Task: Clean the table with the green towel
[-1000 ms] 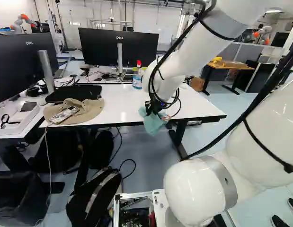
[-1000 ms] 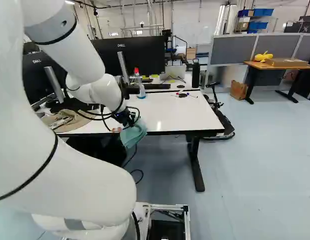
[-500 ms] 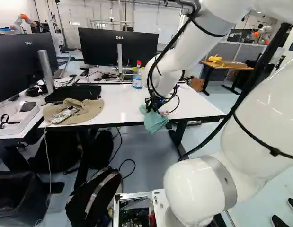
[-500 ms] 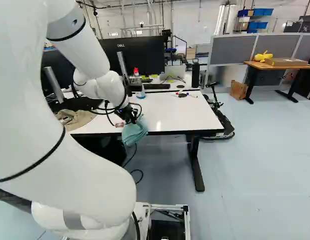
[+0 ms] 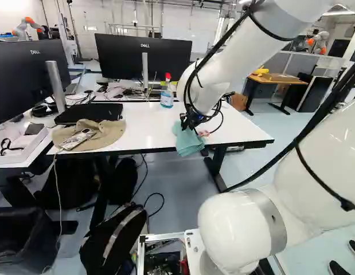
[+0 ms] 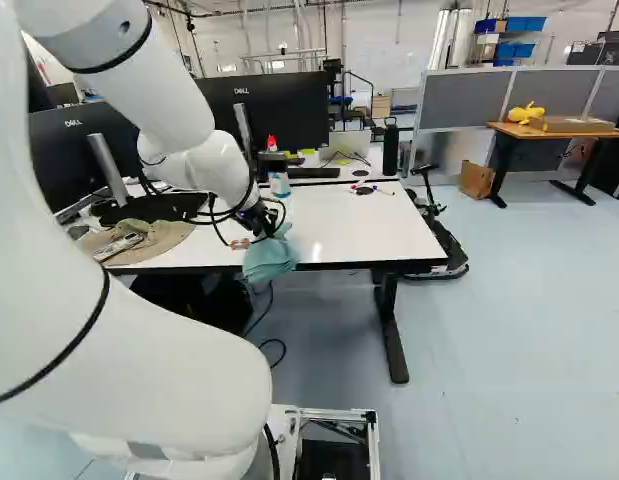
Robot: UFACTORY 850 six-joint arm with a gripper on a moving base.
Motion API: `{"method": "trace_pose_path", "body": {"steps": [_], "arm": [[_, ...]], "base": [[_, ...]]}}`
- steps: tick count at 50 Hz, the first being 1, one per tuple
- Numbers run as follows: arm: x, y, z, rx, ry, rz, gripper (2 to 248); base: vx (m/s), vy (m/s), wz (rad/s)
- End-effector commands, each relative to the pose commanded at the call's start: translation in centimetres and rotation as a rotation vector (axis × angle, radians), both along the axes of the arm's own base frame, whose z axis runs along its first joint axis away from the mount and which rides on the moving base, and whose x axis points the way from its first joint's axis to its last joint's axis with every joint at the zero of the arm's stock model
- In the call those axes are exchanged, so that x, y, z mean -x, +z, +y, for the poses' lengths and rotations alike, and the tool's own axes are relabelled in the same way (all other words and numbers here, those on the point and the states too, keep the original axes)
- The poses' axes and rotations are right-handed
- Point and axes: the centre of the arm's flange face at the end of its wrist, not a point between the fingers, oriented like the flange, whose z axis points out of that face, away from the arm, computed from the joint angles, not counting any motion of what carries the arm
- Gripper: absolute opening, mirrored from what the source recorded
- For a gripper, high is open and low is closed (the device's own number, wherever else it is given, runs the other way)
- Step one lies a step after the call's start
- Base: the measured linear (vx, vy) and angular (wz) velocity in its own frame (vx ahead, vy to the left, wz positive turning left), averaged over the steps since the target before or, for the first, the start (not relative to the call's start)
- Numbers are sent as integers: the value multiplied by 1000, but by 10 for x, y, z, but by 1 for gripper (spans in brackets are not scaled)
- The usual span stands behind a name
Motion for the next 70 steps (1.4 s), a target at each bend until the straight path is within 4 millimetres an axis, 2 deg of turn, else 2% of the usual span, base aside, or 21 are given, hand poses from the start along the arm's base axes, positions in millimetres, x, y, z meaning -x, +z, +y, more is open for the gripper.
{"method": "trace_pose_path", "body": {"steps": [10,29,70], "arm": [[3,11,-15,-1,-40,-31,41],[2,11,-44,0,-121,-31,41],[-25,14,-104,1,-269,-20,41]], "base": [[0,0,0],[0,0,0],[0,0,0]]}}
